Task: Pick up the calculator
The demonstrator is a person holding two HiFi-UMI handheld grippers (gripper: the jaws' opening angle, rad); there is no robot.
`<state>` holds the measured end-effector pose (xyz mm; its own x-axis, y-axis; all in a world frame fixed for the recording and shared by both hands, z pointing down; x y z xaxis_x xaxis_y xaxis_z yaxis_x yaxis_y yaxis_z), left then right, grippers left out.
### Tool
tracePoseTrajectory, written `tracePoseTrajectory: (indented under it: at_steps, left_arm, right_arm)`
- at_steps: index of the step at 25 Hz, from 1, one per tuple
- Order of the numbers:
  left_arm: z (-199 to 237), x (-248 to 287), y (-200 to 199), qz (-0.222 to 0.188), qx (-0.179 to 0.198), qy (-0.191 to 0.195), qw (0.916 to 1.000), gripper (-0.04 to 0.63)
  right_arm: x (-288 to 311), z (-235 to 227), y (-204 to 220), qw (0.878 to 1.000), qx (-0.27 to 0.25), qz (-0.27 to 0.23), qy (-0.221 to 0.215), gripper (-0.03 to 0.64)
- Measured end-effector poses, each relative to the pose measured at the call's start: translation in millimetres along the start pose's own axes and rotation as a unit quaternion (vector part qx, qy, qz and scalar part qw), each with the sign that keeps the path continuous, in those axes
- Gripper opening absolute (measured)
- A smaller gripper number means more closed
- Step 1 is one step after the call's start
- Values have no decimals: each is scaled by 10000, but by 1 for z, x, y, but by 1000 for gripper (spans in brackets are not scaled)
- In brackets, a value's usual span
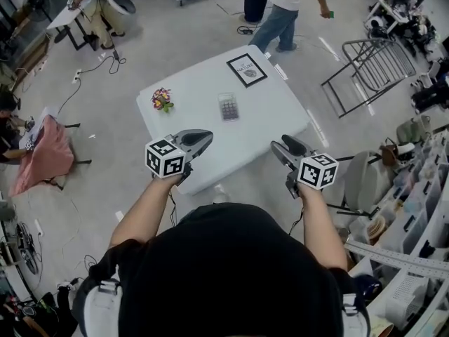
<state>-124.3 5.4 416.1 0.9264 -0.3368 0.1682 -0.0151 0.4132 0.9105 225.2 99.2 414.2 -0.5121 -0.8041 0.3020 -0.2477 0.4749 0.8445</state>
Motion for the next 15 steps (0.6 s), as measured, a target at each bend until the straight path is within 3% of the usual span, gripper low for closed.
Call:
tracePoseTrajectory:
  at_steps: [15]
  left_arm:
    - [48, -16, -5, -29, -116, -113, 9999, 18]
  right_arm:
    - [55, 5, -13, 9999, -37, 36, -137, 241]
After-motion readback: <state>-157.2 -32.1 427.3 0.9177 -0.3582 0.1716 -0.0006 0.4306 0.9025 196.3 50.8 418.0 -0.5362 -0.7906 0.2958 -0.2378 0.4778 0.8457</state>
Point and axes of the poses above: the fingertips, and each gripper's own axes: x forward along the fingers, z to its left, y out of its underside, the point moved 10 cm from there along -x, backward along the fingers, and after that the axes turned 6 degrees about -z, right-handed, at the moved point
